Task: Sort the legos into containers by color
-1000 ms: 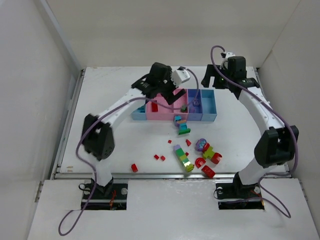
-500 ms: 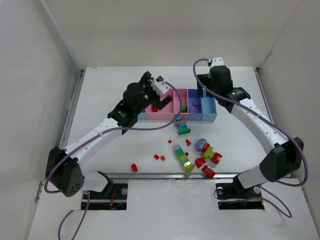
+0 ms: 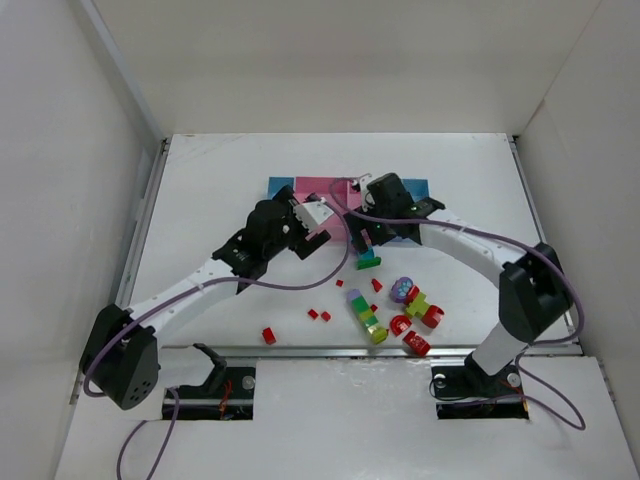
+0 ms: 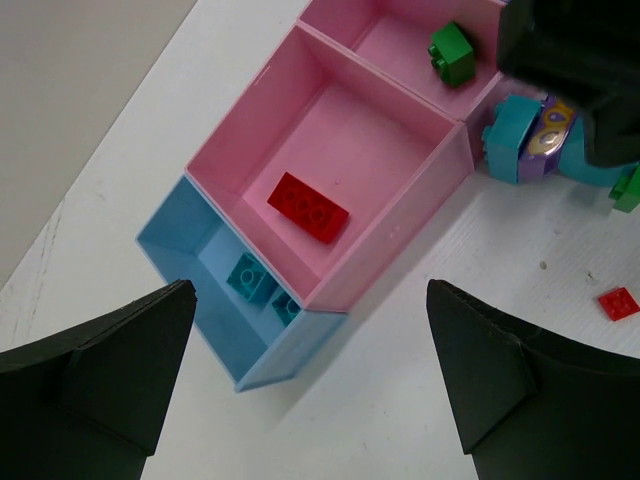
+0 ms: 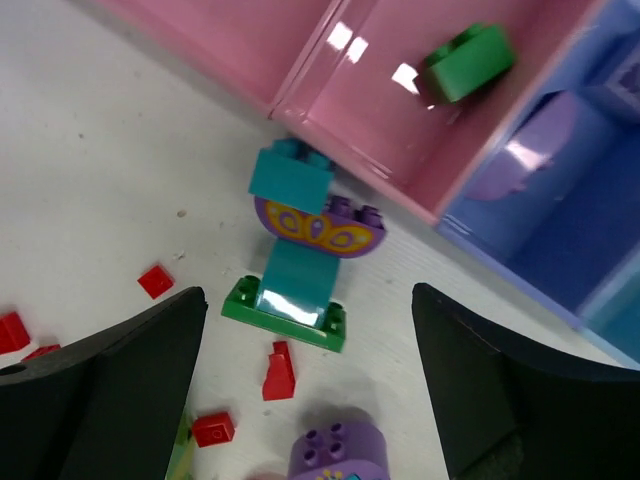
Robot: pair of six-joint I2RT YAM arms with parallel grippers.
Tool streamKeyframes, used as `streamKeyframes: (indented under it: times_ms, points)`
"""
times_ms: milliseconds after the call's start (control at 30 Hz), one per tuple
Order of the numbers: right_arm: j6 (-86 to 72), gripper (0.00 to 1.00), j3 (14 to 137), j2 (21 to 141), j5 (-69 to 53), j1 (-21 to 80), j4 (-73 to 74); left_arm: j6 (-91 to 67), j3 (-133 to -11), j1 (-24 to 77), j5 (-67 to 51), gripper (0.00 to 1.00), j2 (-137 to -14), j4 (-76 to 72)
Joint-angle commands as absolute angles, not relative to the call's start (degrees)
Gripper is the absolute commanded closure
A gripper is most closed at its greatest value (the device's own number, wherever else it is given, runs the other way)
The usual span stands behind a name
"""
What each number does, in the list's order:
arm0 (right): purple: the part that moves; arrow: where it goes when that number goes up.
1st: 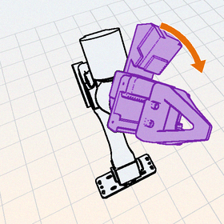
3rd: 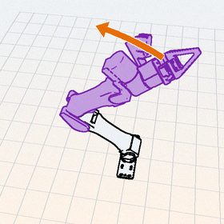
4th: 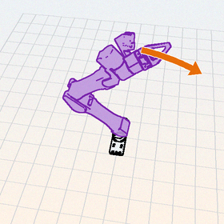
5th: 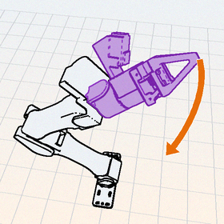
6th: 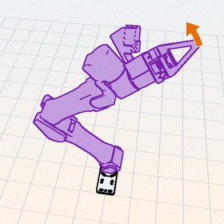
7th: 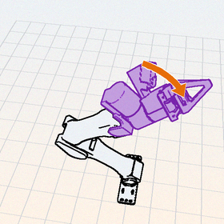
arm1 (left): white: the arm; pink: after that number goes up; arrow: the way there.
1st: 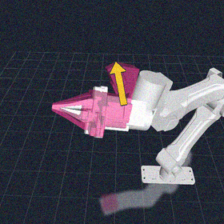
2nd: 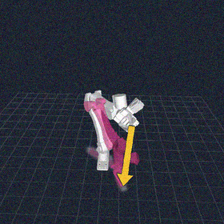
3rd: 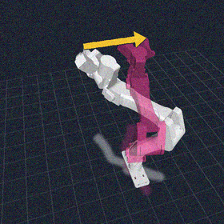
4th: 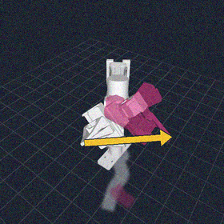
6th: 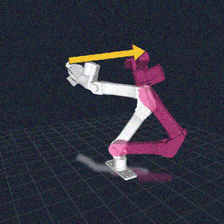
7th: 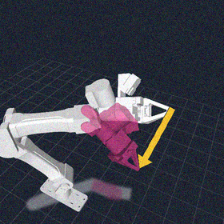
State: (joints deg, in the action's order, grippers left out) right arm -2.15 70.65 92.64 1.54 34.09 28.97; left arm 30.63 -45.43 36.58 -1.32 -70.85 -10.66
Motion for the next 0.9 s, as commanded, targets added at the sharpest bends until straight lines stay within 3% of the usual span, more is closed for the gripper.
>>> streamKeyframes:
  times_ms: [0, 233, 500, 633, 700, 733, 867]
  points:
    - [-1.32, 0.12, 70.75, 95.27, -2.9, 34.54, 26.2, 29.44, -43.95, 36.04, 0.35, 0.0, -67.24, -14.15]
    - [-3.87, 0.17, 71.8, 99.13, -0.36, 35.07, 26.1, 28.92, -41.22, 34.28, 0.35, 0.0, -64.42, -15.29]
    - [-5.01, 0.34, 73.21, 104.76, 0.79, 35.6, 27.5, 28.39, -39.03, 34.28, -0.18, 0.0, -63.28, -17.66]
    - [-4.48, 0.57, 73.21, 104.6, 0.79, 35.6, 28.04, 28.39, -39.02, 34.28, -0.7, 0.0, -62.75, -17.67]
    - [-3.96, 0.81, 72.69, 102.58, 0.79, 35.6, 28.04, 28.39, -39.02, 34.28, -1.23, 0.0, -62.75, -17.67]
    - [-3.43, 0.81, 72.69, 101.7, 0.27, 35.6, 28.04, 28.39, -39.02, 34.28, -1.23, 0.0, -62.75, -17.67]
    - [-0.54, 0.98, 71.55, 96.34, -1.93, 35.6, 28.04, 29.26, -39.02, 34.28, -3.06, 0.03, -62.75, -17.67]
